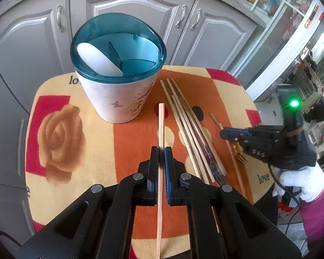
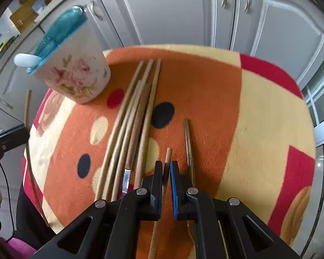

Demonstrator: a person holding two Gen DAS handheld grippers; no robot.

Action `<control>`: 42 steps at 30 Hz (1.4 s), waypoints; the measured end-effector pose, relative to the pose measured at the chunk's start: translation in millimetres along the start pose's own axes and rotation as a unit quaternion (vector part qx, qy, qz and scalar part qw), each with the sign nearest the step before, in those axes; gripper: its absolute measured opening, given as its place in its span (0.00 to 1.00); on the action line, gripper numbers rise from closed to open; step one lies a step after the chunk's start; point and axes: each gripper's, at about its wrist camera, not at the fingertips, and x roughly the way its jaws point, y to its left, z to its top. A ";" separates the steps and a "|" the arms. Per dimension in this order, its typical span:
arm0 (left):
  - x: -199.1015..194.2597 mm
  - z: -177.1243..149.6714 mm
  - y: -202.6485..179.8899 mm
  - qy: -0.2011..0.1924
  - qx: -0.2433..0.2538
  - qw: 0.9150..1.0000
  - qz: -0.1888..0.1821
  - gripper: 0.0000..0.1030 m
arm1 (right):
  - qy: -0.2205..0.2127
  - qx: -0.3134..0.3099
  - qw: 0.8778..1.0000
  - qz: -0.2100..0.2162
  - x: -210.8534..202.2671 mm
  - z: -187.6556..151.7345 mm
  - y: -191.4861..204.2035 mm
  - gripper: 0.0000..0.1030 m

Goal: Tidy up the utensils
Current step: 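Close the left gripper on a single wooden chopstick and lift it, then raise the left gripper's chopstick over the teal-lidded holder while the right gripper carries its own chopstick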

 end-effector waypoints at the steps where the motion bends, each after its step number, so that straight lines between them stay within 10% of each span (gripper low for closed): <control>1: -6.0 0.6 0.9 -0.004 -0.001 1.000 -0.005 0.03 | -0.010 0.007 1.000 0.010 -6.7 0.5 1.8 0.06; 24: -149.4 54.5 25.3 -0.153 -0.018 0.987 -0.049 0.03 | -0.188 -0.042 0.977 0.086 -186.6 21.2 36.9 0.05; 42: -149.1 160.5 58.1 -0.237 -0.054 0.970 0.031 0.03 | -0.290 -0.102 0.948 0.090 -252.3 157.1 107.6 0.05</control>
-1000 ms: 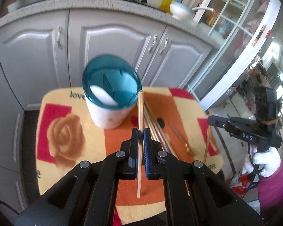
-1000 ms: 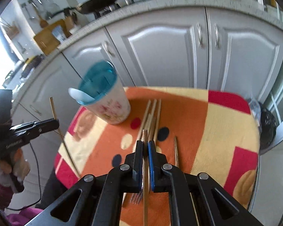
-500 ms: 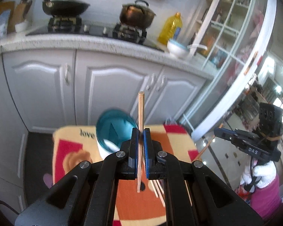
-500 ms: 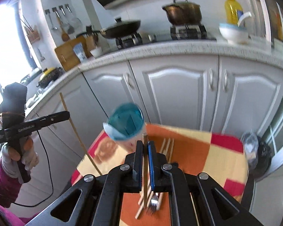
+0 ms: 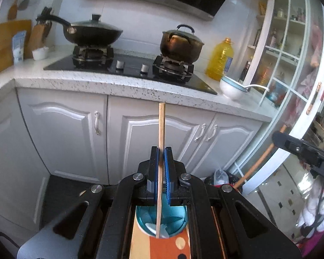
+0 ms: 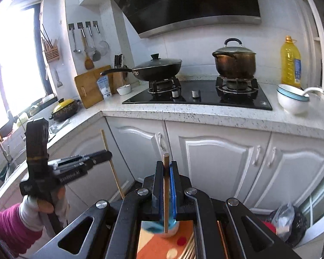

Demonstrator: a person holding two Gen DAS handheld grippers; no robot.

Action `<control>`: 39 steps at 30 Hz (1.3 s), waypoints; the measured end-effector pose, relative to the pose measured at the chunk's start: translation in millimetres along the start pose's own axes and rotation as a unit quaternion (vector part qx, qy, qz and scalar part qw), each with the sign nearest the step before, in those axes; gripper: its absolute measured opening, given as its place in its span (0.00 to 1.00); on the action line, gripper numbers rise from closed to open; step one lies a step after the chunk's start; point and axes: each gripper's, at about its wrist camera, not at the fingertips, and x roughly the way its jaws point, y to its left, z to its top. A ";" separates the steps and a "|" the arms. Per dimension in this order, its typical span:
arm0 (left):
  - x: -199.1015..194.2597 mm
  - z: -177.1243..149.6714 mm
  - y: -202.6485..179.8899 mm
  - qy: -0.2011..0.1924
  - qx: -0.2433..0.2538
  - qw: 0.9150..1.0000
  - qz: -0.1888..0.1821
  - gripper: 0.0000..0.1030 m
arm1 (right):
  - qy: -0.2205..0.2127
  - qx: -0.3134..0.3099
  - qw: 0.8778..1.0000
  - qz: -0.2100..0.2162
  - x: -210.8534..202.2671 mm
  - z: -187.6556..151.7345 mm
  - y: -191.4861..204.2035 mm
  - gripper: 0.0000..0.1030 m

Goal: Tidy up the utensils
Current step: 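Raise the left gripper's chopstick over the teal-lidded holder while the right gripper carries its own chopstick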

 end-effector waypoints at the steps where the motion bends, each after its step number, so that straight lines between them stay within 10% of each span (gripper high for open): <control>1: 3.6 1.5 1.8 0.005 -0.006 1.000 -0.005 0.03 | 0.003 0.000 1.000 0.001 7.8 3.0 0.1 0.05; 22: 6.2 42.9 -7.6 -0.021 0.024 0.999 -0.008 0.03 | 0.041 0.003 0.999 0.004 84.4 4.3 -19.7 0.05; 39: 74.7 -42.9 19.6 0.057 0.006 0.997 0.045 0.03 | 0.116 0.048 0.992 0.016 141.2 -43.0 -35.3 0.05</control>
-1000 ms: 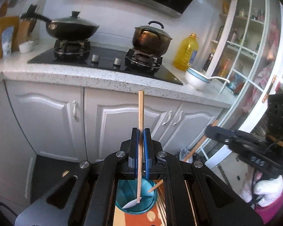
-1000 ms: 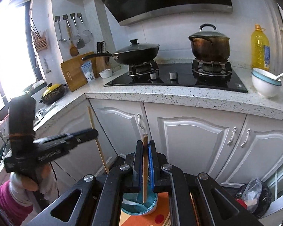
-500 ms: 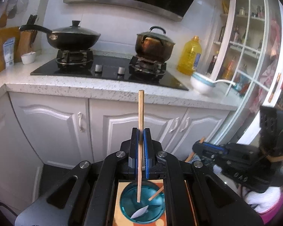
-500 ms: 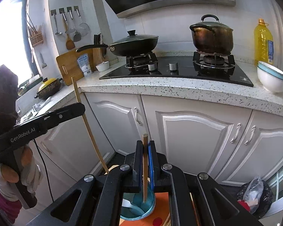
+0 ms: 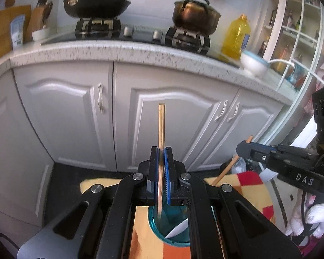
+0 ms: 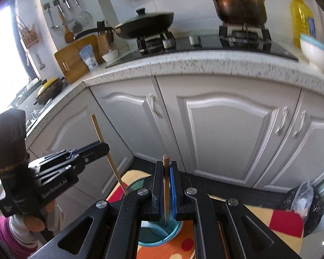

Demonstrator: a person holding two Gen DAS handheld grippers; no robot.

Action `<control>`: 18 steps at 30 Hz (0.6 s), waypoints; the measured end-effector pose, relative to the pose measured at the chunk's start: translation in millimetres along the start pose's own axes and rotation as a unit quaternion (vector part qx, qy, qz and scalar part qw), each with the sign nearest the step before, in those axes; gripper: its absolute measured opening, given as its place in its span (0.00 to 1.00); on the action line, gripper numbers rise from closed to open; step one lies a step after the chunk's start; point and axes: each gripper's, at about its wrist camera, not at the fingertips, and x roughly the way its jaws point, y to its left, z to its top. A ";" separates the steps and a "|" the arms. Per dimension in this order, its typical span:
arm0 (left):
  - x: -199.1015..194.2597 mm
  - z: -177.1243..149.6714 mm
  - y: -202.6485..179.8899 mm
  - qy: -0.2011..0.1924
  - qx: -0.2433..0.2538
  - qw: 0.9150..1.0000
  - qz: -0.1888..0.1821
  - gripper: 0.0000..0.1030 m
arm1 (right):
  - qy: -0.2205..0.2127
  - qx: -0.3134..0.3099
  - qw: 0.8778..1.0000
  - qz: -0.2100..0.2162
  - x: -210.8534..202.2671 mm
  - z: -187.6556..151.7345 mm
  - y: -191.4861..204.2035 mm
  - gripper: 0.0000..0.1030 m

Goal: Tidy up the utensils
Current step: 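Raise the left gripper's chopstick over the teal-lidded holder while the right gripper carries its own chopstick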

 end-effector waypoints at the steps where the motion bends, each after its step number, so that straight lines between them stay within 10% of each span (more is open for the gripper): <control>1: 1.2 -1.4 0.0 0.003 -0.001 1.000 0.000 0.03 | 0.002 0.003 1.000 0.000 2.0 -1.4 -1.2 0.05; 10: 8.0 -12.8 -4.2 0.027 0.009 1.000 0.011 0.05 | 0.012 0.016 1.000 -0.006 4.5 -13.5 -7.6 0.05; 13: 6.4 -14.0 -5.1 0.027 0.014 0.999 0.014 0.22 | 0.018 0.019 1.000 -0.006 3.9 -18.5 -9.2 0.06; 18: -3.7 -15.7 -4.0 0.019 0.011 1.000 0.016 0.38 | 0.019 0.027 0.999 0.001 -0.5 -27.8 -8.4 0.31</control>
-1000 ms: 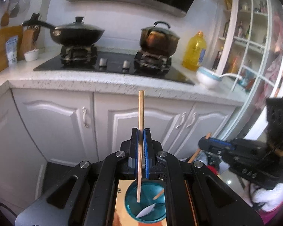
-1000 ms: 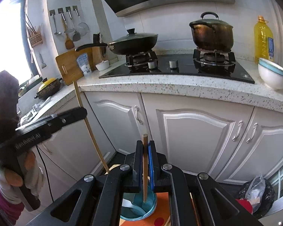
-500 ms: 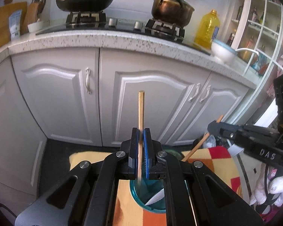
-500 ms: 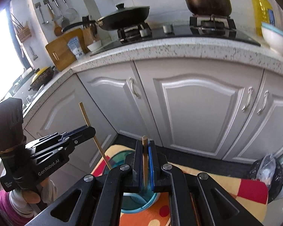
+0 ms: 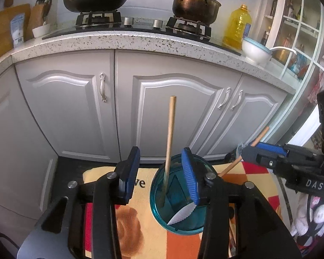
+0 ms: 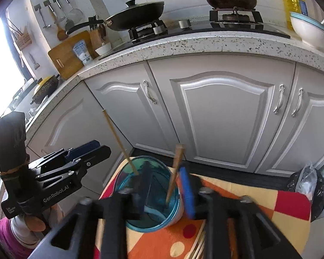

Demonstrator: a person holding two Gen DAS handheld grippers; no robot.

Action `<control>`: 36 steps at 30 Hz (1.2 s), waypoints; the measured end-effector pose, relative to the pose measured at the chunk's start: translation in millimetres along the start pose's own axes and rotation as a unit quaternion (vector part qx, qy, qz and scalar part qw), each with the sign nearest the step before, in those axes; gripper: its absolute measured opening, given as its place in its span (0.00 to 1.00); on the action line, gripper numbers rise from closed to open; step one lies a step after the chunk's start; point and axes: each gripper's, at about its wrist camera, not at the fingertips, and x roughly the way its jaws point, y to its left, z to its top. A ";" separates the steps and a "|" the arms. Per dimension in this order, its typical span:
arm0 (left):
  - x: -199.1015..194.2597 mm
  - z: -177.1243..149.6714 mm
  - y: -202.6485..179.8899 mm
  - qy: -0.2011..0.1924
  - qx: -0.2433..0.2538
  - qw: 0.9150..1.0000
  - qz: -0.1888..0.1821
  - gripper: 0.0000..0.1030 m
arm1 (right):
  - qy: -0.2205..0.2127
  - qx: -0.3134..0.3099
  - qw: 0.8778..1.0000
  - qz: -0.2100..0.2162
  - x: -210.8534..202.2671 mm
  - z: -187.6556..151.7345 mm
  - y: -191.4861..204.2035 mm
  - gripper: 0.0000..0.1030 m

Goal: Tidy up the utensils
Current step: 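Raise the left gripper's chopstick over the teal-lidded holder while the right gripper carries its own chopstick, then open both grippers to drop the chopsticks into the holder, then move both grippers back down to the chopsticks lying on the cloth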

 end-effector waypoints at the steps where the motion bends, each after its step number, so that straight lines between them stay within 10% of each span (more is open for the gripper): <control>1: -3.0 -0.7 0.3 0.000 0.000 1.000 0.003 0.38 | 0.000 0.001 1.000 0.003 -1.3 -1.7 0.7 0.31; 22: -92.9 -18.2 -15.8 -0.064 0.033 0.997 0.004 0.50 | -0.015 0.012 1.000 0.004 -71.8 -58.6 -0.4 0.36; 36: -102.6 -69.5 -53.8 -0.013 0.071 0.995 -0.068 0.50 | 0.027 0.034 0.998 -0.049 -84.1 -135.7 -39.6 0.39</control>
